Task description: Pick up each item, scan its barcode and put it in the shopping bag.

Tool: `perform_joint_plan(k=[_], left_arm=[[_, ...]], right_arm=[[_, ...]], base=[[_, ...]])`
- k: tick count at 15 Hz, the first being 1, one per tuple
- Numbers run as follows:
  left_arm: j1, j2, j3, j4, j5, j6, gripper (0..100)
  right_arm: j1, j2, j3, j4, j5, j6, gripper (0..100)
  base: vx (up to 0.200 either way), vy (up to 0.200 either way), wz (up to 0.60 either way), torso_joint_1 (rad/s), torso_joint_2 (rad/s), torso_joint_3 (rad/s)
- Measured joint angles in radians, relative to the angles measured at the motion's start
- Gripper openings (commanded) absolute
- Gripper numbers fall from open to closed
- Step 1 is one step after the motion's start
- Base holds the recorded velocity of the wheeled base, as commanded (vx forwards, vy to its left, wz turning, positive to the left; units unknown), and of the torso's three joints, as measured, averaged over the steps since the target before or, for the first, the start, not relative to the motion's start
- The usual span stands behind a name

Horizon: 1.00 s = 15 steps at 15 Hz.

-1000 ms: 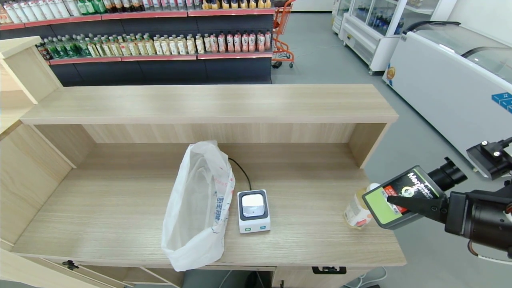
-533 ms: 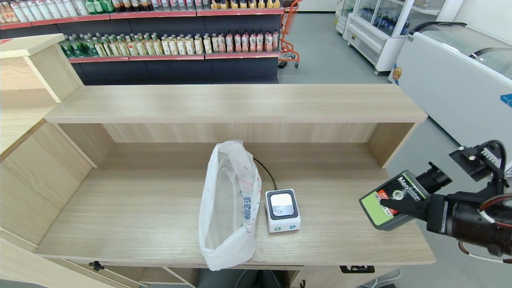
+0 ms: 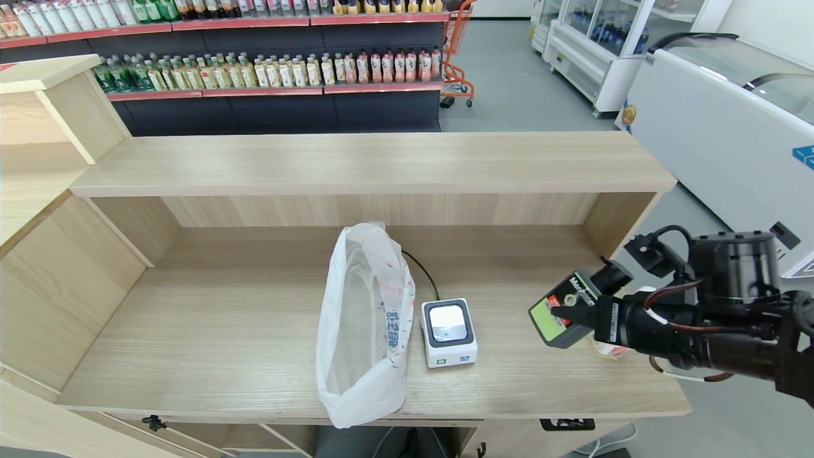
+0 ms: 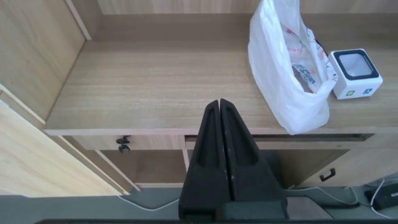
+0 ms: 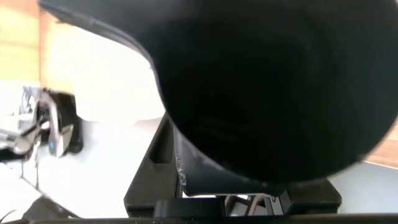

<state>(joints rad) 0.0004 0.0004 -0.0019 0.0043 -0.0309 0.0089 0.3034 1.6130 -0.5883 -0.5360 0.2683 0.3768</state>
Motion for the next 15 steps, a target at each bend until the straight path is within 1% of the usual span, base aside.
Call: perform_joint_plan(k=[2, 4, 6, 9, 13, 15], left_arm=[[0.0, 0.0, 0.0, 0.0, 0.0, 0.0, 0], [0.0, 0.0, 0.0, 0.0, 0.0, 0.0, 0], [0.0, 0.0, 0.0, 0.0, 0.0, 0.0, 0], [0.0, 0.0, 0.0, 0.0, 0.0, 0.0, 0], [0.0, 0.0, 0.0, 0.0, 0.0, 0.0, 0], [0.0, 0.0, 0.0, 0.0, 0.0, 0.0, 0]], right_arm=[[0.038, 0.064, -0.035, -0.007, 0.003, -0.001, 0], [0.058, 0.125, -0.059, -0.058, 0.001, -0.012, 0], [0.069, 0.185, -0.078, -0.103, 0.003, -0.066, 0], [0.072, 0.256, -0.121, -0.108, 0.01, -0.087, 0], [0.092, 0.351, -0.246, -0.109, 0.038, -0.1, 0], [0.104, 0.391, -0.282, -0.109, 0.041, -0.104, 0]], base=[[0.0, 0.0, 0.0, 0.0, 0.0, 0.0], [0.0, 0.0, 0.0, 0.0, 0.0, 0.0], [0.0, 0.0, 0.0, 0.0, 0.0, 0.0], [0.0, 0.0, 0.0, 0.0, 0.0, 0.0], [0.0, 0.0, 0.0, 0.0, 0.0, 0.0], [0.0, 0.0, 0.0, 0.0, 0.0, 0.0]])
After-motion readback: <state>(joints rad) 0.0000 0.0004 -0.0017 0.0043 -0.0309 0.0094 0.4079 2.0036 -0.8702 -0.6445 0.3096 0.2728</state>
